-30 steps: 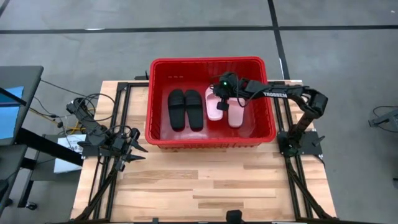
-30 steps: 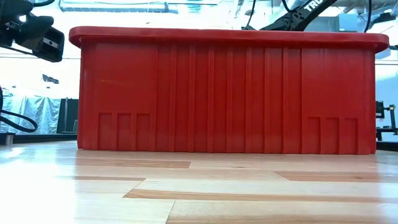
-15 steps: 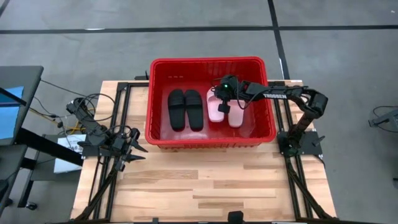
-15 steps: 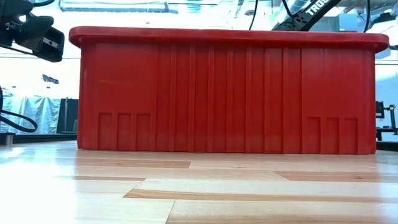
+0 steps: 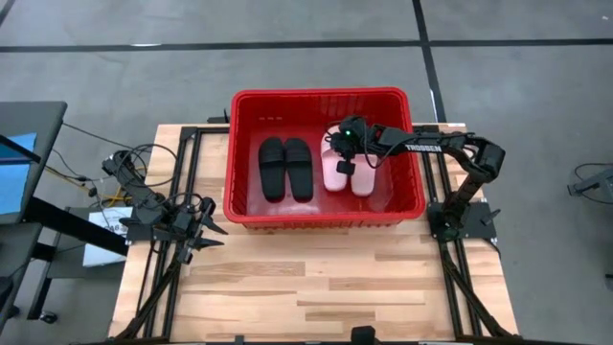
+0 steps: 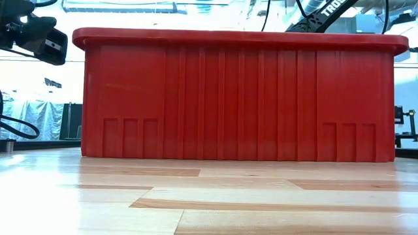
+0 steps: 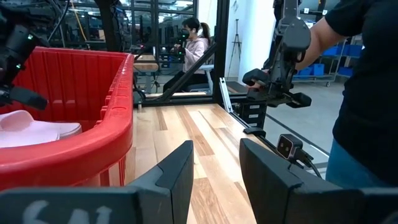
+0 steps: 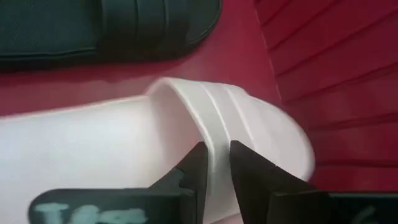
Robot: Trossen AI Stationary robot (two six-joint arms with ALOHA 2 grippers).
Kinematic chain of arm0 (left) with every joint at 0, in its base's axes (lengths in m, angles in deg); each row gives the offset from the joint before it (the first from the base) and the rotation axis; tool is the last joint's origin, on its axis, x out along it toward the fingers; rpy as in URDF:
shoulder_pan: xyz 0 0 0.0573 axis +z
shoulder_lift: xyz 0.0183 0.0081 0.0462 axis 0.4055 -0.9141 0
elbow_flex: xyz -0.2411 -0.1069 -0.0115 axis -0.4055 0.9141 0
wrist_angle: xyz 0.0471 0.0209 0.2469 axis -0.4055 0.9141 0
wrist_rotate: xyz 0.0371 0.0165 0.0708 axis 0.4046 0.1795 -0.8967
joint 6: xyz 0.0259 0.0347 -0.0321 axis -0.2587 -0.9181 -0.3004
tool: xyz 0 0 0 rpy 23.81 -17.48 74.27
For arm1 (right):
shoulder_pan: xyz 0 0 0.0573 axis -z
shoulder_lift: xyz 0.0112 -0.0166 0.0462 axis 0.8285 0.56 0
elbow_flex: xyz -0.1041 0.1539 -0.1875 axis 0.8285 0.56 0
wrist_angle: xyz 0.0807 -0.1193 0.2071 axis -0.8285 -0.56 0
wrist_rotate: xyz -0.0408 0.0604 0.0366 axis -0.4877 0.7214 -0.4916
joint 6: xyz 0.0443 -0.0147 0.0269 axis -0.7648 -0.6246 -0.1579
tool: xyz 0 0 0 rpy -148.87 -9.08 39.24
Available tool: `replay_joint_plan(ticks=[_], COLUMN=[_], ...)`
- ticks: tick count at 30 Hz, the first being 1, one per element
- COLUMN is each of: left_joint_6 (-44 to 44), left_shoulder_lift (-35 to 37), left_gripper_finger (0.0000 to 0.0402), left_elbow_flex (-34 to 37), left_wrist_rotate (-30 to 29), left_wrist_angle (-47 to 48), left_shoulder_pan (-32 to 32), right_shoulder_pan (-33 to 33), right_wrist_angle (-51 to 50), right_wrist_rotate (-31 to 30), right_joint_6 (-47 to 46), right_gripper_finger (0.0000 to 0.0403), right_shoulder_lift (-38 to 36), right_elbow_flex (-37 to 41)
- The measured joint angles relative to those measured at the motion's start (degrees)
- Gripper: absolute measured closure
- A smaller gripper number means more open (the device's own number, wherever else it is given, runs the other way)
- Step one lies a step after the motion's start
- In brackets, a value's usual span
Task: Pick and place slides into bin
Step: Put the pink slipper into the red bin, then return to Home Position
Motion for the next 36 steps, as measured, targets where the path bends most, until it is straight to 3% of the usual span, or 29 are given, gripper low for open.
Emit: replay_joint_plan(ticks=[19,36], left_joint_6=[0.1,0.1], left_shoulder_lift=[0.0,0.0], left_gripper_finger=[0.0281,0.0281], left_elbow_flex=[0.0,0.0], left_wrist_rotate=[0.0,0.0], left_wrist_angle=[0.0,0.0], left_shoulder_pan=[0.0,0.0], right_shoulder_pan=[-0.5,-7.9], right_wrist_angle=[-1.4,-0.8], right_wrist_rotate=[2.4,-0.8], right_joint_6=[0.5,-5.2], right_gripper_finger=[0.0337,0.0337], right_shoulder_lift=[-0.6,-19.5], right_elbow_flex=[0.0,-5.5])
